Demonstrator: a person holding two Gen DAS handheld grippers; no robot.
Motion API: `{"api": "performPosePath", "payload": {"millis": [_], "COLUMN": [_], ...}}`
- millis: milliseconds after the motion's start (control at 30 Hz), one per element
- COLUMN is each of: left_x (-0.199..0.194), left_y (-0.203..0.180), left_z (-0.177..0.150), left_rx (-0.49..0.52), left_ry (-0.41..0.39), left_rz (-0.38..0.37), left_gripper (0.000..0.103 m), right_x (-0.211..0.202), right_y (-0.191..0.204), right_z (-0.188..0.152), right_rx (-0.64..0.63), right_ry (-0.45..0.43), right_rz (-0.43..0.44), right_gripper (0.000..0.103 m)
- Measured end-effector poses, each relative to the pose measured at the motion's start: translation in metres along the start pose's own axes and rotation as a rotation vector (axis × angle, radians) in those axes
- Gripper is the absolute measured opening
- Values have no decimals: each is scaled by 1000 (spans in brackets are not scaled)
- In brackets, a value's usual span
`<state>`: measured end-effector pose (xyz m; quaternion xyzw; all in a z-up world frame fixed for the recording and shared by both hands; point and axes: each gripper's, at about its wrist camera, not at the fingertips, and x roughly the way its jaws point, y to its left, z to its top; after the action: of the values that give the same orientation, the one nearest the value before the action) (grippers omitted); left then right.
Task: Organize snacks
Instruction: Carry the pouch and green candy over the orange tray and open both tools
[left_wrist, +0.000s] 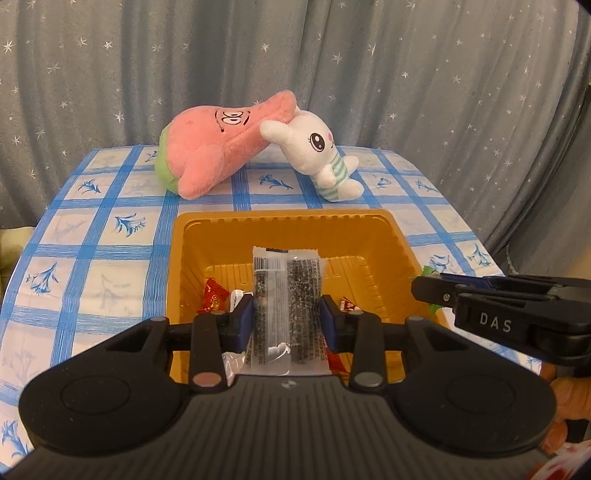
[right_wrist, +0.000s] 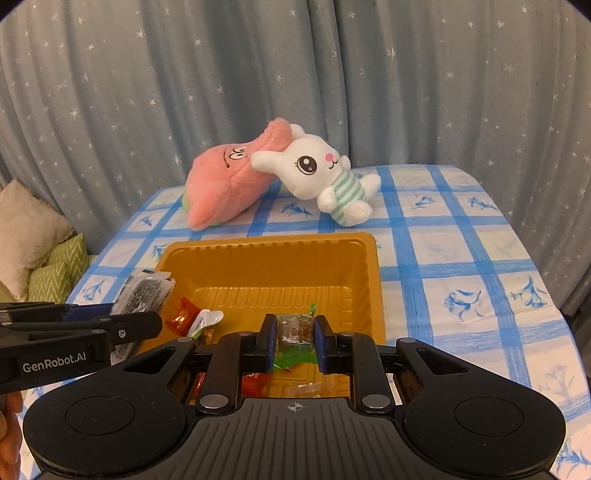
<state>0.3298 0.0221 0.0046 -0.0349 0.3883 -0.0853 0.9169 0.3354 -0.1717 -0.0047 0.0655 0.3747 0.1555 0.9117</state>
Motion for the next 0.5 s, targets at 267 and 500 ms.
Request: {"api": "performPosePath", "payload": {"millis": [267, 500], "left_x": [15, 26], "left_y": [7, 6], "left_z": [3, 5], "left_rx": [2, 0], "left_ry": [11, 15], "left_rz": [-1, -11], "left_gripper": [34, 35], "right_x": [14, 20], "right_y": [-3, -5], "right_z": [2, 1], "right_rx": [8, 18], "right_ry": [17, 23], "right_rz": [-6, -10], "right_gripper": [21, 21]}}
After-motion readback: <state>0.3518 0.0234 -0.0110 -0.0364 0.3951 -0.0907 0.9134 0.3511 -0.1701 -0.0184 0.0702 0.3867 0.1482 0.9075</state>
